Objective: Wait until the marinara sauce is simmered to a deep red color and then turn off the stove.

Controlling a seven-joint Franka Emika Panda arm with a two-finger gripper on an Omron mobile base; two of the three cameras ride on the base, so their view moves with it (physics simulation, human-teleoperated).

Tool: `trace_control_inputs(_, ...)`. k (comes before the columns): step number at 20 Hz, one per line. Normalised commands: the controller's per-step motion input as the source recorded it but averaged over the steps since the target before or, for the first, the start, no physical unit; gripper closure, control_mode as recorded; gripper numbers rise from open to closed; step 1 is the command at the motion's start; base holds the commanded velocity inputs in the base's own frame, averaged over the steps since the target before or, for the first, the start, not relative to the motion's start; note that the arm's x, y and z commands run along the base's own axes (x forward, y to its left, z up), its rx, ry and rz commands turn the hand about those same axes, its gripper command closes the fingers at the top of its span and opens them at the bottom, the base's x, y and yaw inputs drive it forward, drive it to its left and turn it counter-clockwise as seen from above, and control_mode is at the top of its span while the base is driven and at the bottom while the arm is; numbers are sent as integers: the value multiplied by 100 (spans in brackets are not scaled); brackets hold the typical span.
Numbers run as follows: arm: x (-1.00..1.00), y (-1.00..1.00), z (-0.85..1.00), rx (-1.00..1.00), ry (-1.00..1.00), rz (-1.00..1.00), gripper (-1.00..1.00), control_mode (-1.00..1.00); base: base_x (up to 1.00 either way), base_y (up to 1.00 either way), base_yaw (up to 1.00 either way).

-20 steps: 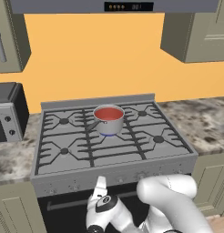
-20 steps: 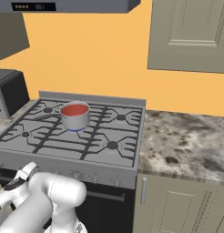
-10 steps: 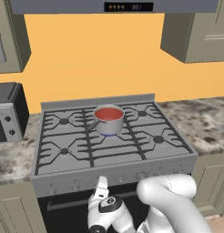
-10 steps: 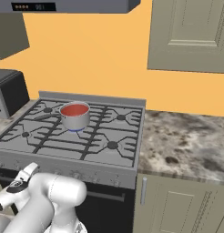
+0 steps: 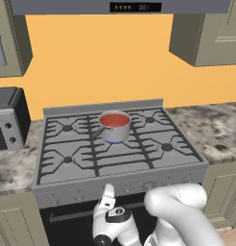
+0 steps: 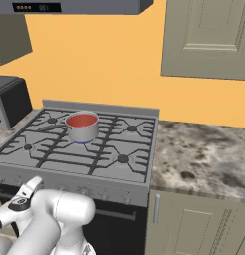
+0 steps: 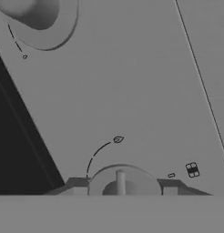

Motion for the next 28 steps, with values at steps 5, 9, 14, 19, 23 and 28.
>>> trace_control_inputs(5, -11, -42, 0, 68, -1, -9, 100, -100, 0, 0, 0)
trace_control_inputs(9, -32, -40, -16, 60, -15, -10, 100, -100, 0, 0, 0)
trace_control_inputs(14, -38, -11, -31, 61, -18, -19, 100, -100, 0, 0, 0)
trace_control_inputs(19, -22, -7, -22, 62, -13, -22, 100, -100, 0, 0, 0)
trace_control_inputs(23, -10, -4, -5, 53, -6, -19, 100, -100, 0, 0, 0)
trace_control_inputs(28, -1, -1, 0, 49, -3, -16, 100, -100, 0, 0, 0)
